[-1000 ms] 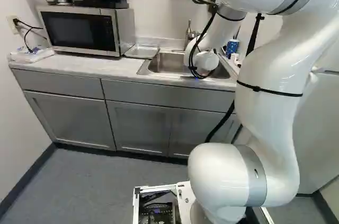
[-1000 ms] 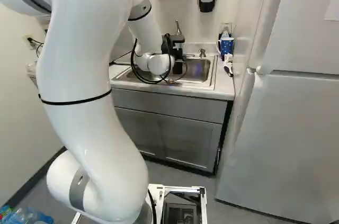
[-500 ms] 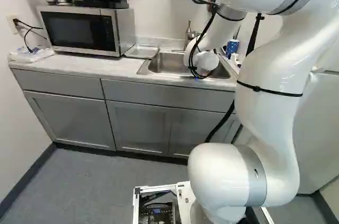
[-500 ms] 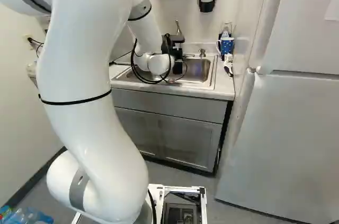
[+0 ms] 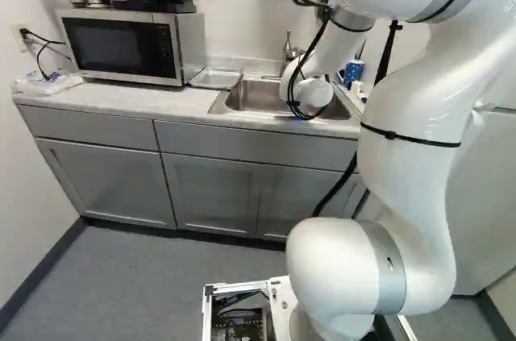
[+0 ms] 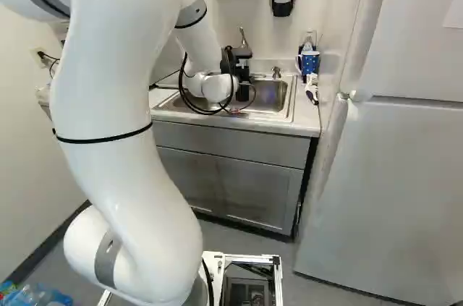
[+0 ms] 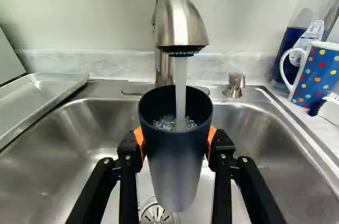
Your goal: Rinse the cup and place it in the tray
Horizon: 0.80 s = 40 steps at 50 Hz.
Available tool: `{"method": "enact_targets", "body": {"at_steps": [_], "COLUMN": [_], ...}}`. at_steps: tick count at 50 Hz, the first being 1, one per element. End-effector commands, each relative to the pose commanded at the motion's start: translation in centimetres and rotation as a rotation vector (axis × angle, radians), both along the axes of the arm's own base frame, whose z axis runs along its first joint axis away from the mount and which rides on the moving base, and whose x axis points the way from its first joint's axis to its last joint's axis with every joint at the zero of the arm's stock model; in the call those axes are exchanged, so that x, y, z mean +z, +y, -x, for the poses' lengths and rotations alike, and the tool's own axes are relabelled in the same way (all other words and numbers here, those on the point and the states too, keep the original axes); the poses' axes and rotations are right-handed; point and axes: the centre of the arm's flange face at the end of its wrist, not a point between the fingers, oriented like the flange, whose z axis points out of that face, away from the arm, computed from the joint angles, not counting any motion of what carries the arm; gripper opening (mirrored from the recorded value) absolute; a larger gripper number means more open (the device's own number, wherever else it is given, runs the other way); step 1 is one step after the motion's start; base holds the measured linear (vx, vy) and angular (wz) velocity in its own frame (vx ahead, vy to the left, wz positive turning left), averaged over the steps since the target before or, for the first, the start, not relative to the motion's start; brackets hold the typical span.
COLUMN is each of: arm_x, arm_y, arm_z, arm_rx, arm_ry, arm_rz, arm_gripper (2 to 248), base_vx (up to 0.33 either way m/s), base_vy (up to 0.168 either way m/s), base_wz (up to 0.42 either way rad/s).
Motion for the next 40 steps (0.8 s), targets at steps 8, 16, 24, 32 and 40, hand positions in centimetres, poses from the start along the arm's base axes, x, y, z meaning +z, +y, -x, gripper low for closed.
{"method": "enact_targets", "body": {"at_steps": [8,16,24,32,40], "arm_x": [0.0,0.0,0.0,0.0,0.0], "arm_y": [0.0,0.0,0.0,0.0,0.0], "arm_z": [0.0,0.0,0.0,0.0,0.0], "arm_rx": [0.0,0.0,0.0,0.0,0.0], "arm_ry": [0.0,0.0,0.0,0.0,0.0], "arm_rz": [0.0,0.0,0.0,0.0,0.0], "arm_gripper": [125,125,125,125,125], "base_vx": [0.0,0.0,0.0,0.0,0.0], "base_vy": [0.0,0.0,0.0,0.0,0.0], "base_wz": [0.0,0.0,0.0,0.0,0.0]}}
